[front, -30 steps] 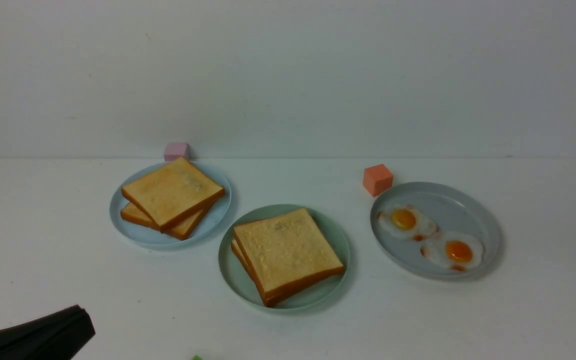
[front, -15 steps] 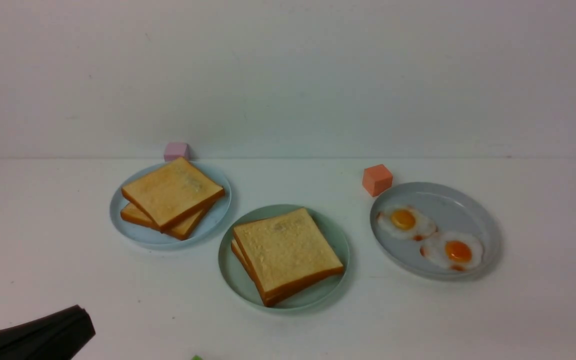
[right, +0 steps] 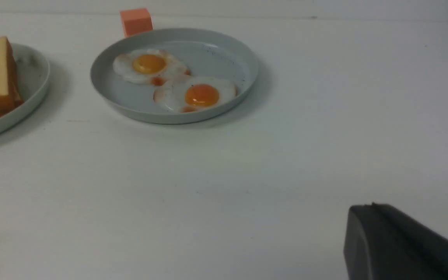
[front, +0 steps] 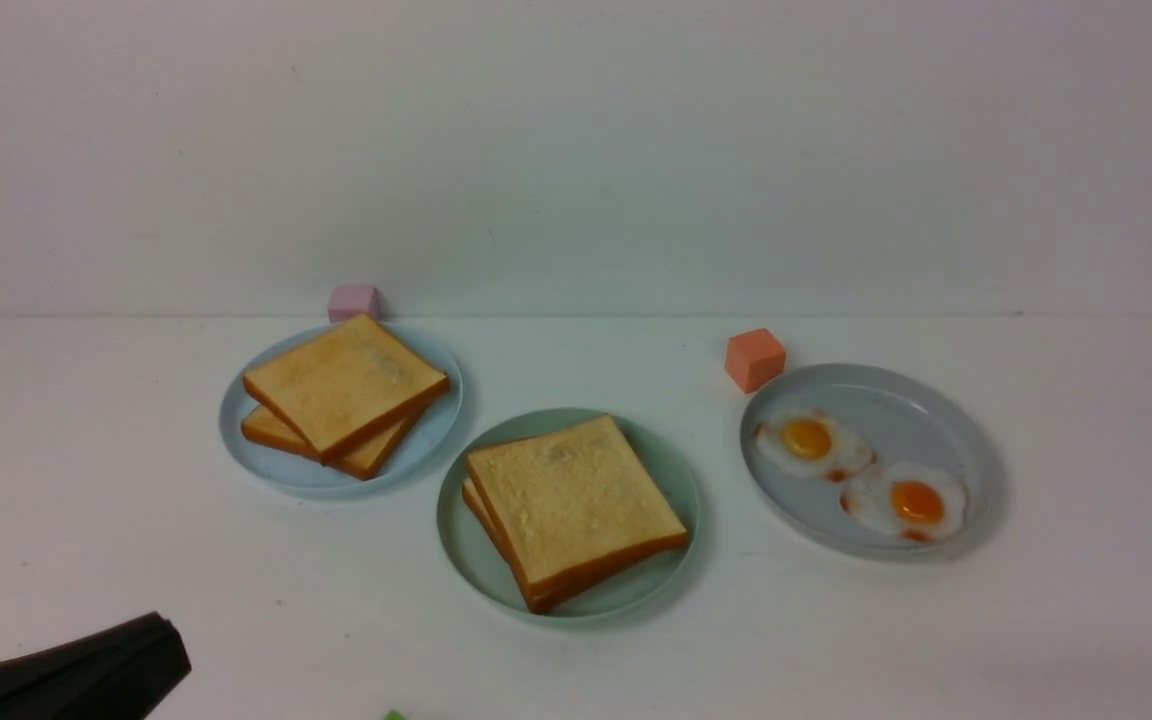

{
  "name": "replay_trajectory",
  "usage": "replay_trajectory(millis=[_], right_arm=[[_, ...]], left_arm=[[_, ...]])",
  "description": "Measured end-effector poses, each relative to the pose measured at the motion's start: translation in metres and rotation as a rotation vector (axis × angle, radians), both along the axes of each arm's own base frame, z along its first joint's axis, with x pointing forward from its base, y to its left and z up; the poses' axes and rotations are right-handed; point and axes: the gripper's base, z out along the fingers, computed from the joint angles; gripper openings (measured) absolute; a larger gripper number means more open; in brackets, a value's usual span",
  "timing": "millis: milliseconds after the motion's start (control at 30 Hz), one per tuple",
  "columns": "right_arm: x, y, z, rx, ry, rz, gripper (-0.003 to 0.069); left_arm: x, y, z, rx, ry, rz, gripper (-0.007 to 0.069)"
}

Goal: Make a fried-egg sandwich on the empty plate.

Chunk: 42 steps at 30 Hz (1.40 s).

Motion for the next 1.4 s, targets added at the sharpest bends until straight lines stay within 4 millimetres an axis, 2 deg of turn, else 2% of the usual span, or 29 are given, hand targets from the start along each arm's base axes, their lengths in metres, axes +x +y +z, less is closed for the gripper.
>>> replay_trajectory(millis=[1400], right_arm=[[-0.0002, 0.0001, 0.0002, 0.02, 0.003, -0.006, 0.0013]], left_arm=[[-0.0011, 0.0008, -0.0009, -0.001, -0.002, -0.001, 0.0015]])
